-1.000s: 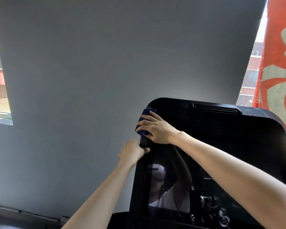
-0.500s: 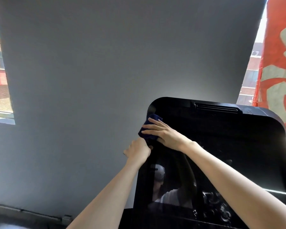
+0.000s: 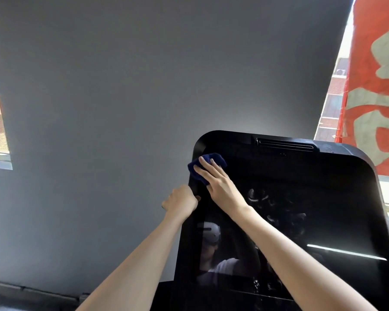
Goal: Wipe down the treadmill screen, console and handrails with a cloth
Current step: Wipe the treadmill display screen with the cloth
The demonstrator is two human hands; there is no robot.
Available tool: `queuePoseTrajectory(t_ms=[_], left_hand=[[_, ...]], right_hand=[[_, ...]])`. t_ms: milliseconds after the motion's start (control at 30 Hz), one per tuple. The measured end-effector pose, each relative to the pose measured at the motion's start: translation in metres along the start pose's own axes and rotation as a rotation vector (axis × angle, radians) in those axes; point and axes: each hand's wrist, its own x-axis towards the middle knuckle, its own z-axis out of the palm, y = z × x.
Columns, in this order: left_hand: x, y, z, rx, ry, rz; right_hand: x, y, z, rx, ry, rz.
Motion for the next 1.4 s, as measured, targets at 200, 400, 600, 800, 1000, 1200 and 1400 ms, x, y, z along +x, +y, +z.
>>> queuePoseTrajectory(t_ms=[200,400,600,800,1000,1200,1400], left_hand=[[0.001,0.002,-0.005,0.041,-0.033,0.007],[0.004,0.004,-0.005,0.059,-0.056,0.007],[0.004,0.007,-0.009,0.086,-0.059,0.008],[0.007,0.007,-0.013,0.056,-0.099,-0.01],[0.013,0.008,-0.015,0.03,-0.129,-0.022],[0.015,0.006,-0.015,0.047,-0.115,-0.019],[0.017,0.006,-0.011,0.032,-0.13,-0.04]], right_hand=[[0.024,0.015,-0.027,-0.235,0.034,0.083],[0.031,-0.017,-0.01,-0.285,0.134,0.398],[0.011,0.021,-0.037,-0.519,0.134,0.283],[0.02,0.024,-0.039,-0.367,0.194,0.68],[0.039,-0.016,-0.001,-0.314,0.164,0.322],[0.023,0.032,-0.027,-0.398,0.257,0.46],[0.045,0.013,-0.024,-0.149,0.214,0.601]])
